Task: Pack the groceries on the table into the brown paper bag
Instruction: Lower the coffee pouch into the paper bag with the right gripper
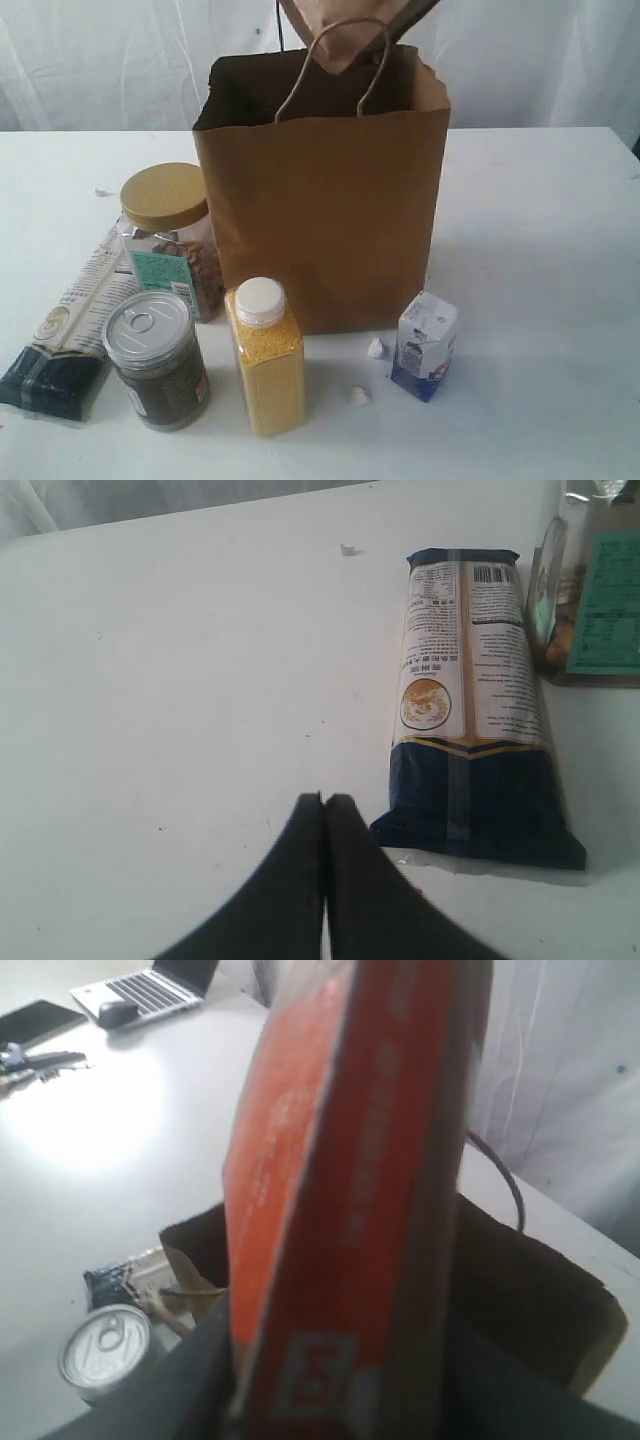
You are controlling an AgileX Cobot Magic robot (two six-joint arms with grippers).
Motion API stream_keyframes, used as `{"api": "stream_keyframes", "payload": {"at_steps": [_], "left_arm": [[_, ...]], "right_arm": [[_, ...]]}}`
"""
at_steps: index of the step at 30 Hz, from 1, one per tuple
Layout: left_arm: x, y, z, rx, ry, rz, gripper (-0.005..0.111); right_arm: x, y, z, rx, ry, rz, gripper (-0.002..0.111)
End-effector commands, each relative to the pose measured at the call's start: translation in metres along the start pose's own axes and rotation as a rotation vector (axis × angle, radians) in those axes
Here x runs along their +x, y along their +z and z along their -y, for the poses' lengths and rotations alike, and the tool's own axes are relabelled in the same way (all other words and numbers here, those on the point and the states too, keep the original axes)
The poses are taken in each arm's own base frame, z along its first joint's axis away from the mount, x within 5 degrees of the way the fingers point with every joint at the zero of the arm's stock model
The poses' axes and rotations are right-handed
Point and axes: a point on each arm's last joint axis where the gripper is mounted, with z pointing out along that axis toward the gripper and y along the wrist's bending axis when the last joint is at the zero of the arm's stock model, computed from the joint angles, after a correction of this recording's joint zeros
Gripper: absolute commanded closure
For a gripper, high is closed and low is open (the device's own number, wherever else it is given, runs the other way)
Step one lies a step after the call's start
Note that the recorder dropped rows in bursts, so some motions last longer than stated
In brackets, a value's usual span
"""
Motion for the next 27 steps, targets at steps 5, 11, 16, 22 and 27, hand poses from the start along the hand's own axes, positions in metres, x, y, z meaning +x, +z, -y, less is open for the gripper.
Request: {"api": "stream_keyframes", "payload": {"at_steps": [5, 11, 16, 22, 27], "left_arm": [[0.0, 0.0, 0.0, -0.002, -0.007, 0.005, 0.107], [0.0, 0.0, 0.0, -0.002, -0.007, 0.005, 0.107], [0.0, 0.0, 0.0, -0.002, -0.007, 0.005, 0.107], [0.0, 0.0, 0.0, -0.002, -0.007, 0.005, 0.107], [0.0, 0.0, 0.0, -0.002, -0.007, 0.005, 0.107]], "right_arm": [[0.0, -0.006, -0.001, 0.03, -0.065, -0.035, 0.108], [0.002, -0.001, 0.003, 0.035, -0.055, -0.04, 0.108], [0.013, 0.016, 0.017, 0.018, -0.016, -0.077, 0.108], [0.02, 0.031, 0.035, 0.07, 0.011, -0.079, 0.108], [0.026, 0.037, 0.043, 0.105, 0.041, -0.103, 0.108]]}}
